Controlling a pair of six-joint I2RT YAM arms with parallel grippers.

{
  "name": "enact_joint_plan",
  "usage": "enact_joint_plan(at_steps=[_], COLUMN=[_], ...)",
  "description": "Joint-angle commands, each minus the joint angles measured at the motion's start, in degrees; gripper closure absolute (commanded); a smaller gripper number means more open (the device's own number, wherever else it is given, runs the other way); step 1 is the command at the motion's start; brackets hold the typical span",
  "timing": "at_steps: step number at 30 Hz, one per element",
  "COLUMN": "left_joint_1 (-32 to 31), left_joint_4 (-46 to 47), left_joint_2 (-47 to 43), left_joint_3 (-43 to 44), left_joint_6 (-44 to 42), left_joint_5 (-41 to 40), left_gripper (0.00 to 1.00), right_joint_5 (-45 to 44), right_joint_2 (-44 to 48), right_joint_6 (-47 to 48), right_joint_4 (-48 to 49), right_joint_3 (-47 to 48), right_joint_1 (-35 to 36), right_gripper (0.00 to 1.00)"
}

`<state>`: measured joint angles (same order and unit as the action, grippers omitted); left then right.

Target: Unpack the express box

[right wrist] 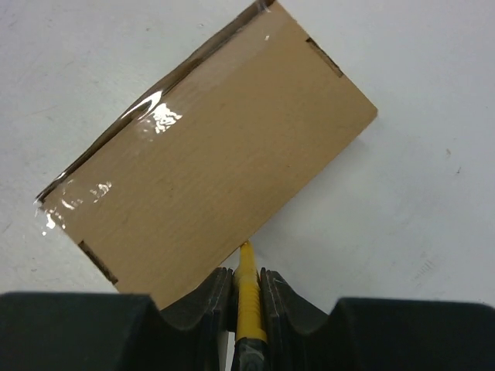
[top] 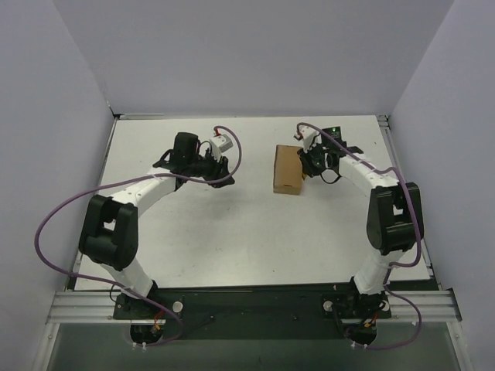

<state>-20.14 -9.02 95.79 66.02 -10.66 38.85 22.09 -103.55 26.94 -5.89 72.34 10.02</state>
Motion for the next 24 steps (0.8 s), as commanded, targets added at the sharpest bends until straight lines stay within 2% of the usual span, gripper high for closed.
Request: enact_joint_plan(at_steps=[1, 6, 11, 18, 24], left_joint_1=[0.4, 0.3, 0.3, 0.4, 2.3], left_joint_4=[5.4, 6.6, 6.2, 0.8, -2.3], left_joint_2=[2.3, 4.2, 2.6, -1.8, -3.6], left_joint_3=[1.5, 3.0, 2.0, -1.1, -2.3], left_joint_6=[4.7, 6.2, 6.1, 1.1, -1.6], left_joint_5=[1.8, 1.8, 1.8, 1.1, -0.1], left_gripper=[0.58, 0.59, 0.59, 0.59, 0.59], right_joint_5=[-4.1, -11.8, -18.3, -15.9, -8.7], right_joint_2=[3.9, -0.3, -6.0, -14.7, -15.9], right_joint_6=[-0.5, -1.8, -2.8, -4.3, -6.0], right_joint_4=[2.1, 3.0, 3.7, 4.3, 2.5], right_joint_3=[-0.1, 6.7, 12.9, 21.7, 24.7], right_joint_1=[2.9, 2.2, 1.8, 2.2, 5.3], right_gripper=[1.0, 1.0, 1.0, 1.0, 1.0])
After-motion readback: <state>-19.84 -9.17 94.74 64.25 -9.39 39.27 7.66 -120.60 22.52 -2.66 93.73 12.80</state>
